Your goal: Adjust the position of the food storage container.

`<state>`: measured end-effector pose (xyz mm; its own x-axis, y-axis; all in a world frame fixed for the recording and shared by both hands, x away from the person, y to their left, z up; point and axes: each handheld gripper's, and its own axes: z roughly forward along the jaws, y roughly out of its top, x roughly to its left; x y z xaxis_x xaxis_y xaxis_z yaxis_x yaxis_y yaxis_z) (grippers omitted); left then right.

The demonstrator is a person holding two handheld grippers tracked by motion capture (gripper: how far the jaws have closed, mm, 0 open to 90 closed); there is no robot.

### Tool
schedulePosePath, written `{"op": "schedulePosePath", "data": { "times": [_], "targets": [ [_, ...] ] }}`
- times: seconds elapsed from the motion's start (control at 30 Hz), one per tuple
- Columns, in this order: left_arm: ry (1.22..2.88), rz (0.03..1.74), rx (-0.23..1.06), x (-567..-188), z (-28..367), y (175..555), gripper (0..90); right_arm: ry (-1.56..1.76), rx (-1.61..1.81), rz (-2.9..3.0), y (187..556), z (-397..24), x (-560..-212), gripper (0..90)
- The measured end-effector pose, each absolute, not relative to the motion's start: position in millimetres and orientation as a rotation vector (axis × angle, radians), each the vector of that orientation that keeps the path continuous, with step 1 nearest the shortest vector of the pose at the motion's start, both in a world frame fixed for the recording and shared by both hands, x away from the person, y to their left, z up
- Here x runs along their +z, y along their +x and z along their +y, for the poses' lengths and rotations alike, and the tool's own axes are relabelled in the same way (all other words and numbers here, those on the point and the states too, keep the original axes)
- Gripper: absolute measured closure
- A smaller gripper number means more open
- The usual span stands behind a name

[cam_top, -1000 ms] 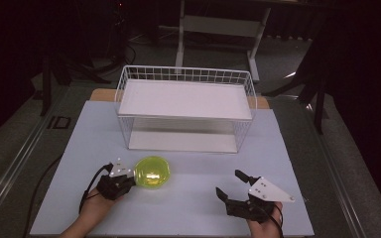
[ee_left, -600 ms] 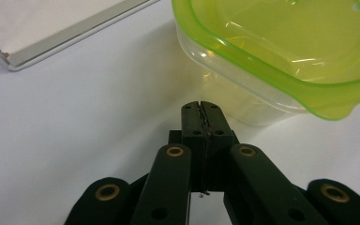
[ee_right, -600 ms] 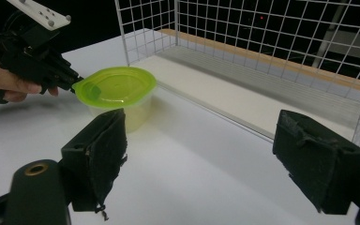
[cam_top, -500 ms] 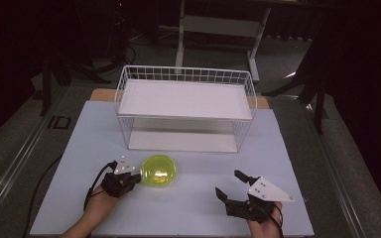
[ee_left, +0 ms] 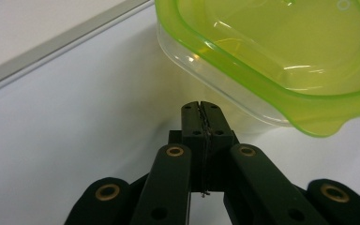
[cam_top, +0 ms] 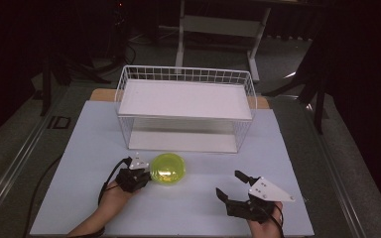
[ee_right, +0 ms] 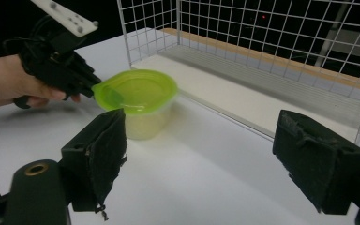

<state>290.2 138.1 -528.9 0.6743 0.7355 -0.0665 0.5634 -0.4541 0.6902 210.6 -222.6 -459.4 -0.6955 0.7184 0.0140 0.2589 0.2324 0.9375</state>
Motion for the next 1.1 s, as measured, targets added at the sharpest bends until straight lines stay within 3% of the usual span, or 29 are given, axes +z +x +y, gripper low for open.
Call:
{"op": "schedulePosePath", "data": {
  "times": [0.53,1.1],
  "targets": [
    [2.201,0.937,0.284,-532,97,310,90.0,0.900,1.477,2.106,211,-224,-461,17.7],
    [2.184,0.923,0.275,-527,98,304,90.0,0.905,1.469,2.115,214,-223,-463,17.7]
  ]
}}
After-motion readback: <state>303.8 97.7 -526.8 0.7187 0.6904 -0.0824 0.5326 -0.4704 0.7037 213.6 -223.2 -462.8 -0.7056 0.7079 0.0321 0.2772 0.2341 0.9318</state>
